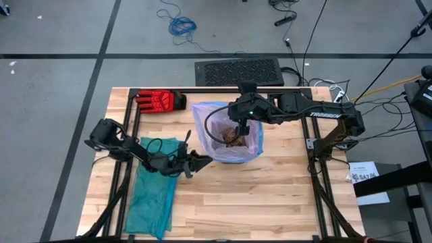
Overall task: Place trash/remove bag and relplace
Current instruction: Remove the pink trash bag from the black trash bin
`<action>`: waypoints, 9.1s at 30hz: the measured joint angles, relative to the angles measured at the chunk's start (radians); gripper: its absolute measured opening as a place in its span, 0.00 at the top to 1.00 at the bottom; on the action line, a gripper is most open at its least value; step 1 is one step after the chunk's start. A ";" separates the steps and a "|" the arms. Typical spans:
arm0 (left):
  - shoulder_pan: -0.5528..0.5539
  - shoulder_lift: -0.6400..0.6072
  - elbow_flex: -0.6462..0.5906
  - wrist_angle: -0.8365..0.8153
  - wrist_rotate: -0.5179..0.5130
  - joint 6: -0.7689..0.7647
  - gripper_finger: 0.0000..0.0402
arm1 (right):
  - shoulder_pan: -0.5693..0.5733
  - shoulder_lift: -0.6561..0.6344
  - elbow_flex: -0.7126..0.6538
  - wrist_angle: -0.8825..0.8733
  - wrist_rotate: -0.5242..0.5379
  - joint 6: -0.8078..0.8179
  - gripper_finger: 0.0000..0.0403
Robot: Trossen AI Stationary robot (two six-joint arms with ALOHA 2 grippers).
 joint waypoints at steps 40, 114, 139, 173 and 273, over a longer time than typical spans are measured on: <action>0.056 -0.901 0.284 -1.474 -0.181 0.578 1.00 | 0.000 0.000 0.000 0.111 0.343 -0.314 1.00; 0.126 -0.836 0.405 -1.710 -0.143 0.633 1.00 | 0.352 -0.131 -0.554 0.309 -0.011 0.704 1.00; 0.126 -0.875 0.405 -1.689 -0.118 0.648 1.00 | 0.527 -0.035 -0.377 0.386 0.272 0.204 0.54; 0.126 -0.870 0.438 -1.733 0.050 0.656 1.00 | 0.268 0.023 0.064 0.097 0.210 0.260 1.00; 0.061 -0.769 0.437 -1.706 -0.547 1.390 0.75 | 0.280 -0.034 0.167 0.052 0.086 0.265 1.00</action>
